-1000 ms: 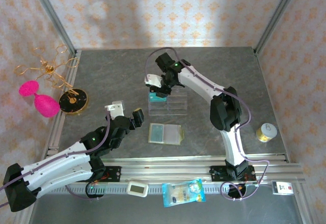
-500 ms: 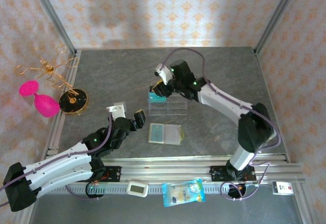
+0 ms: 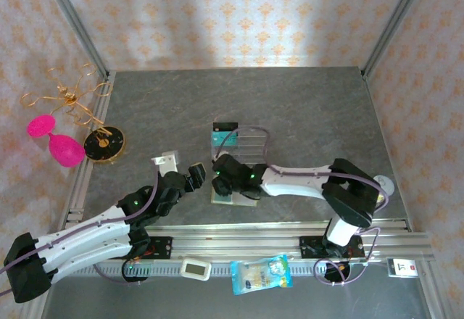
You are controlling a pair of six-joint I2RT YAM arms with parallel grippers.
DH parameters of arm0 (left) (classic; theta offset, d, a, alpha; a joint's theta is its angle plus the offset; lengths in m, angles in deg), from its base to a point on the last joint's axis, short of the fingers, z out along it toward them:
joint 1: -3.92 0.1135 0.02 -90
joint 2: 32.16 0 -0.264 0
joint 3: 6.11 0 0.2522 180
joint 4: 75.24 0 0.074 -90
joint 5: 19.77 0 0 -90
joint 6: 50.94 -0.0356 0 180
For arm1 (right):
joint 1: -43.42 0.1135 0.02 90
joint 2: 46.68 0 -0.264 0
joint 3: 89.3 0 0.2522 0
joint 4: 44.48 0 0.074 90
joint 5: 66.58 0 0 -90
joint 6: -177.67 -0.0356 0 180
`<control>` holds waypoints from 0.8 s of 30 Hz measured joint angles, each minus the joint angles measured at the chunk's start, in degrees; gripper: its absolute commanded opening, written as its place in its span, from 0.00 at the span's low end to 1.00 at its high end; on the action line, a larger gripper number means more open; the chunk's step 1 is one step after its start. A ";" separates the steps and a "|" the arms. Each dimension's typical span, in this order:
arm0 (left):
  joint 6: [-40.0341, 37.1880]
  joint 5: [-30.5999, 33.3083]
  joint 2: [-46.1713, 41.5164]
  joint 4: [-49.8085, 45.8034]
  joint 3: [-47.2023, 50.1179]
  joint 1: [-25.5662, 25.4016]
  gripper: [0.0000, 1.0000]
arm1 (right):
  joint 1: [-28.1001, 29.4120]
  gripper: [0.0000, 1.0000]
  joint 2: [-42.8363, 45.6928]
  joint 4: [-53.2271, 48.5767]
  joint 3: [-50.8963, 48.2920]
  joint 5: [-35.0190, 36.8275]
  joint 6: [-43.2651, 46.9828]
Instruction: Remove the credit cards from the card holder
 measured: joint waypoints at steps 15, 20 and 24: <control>0.98 -3.30 -0.07 -0.17 1.46 0.26 0.83 | 4.28 0.07 -6.43 -2.73 2.93 6.71 -1.75; 0.98 -5.25 0.98 0.13 1.73 0.26 0.74 | 4.46 0.00 -6.25 -0.92 2.38 6.71 -2.91; 1.22 -7.74 3.32 2.10 2.51 0.26 0.51 | 4.44 0.00 -3.82 2.16 -0.50 6.47 -3.26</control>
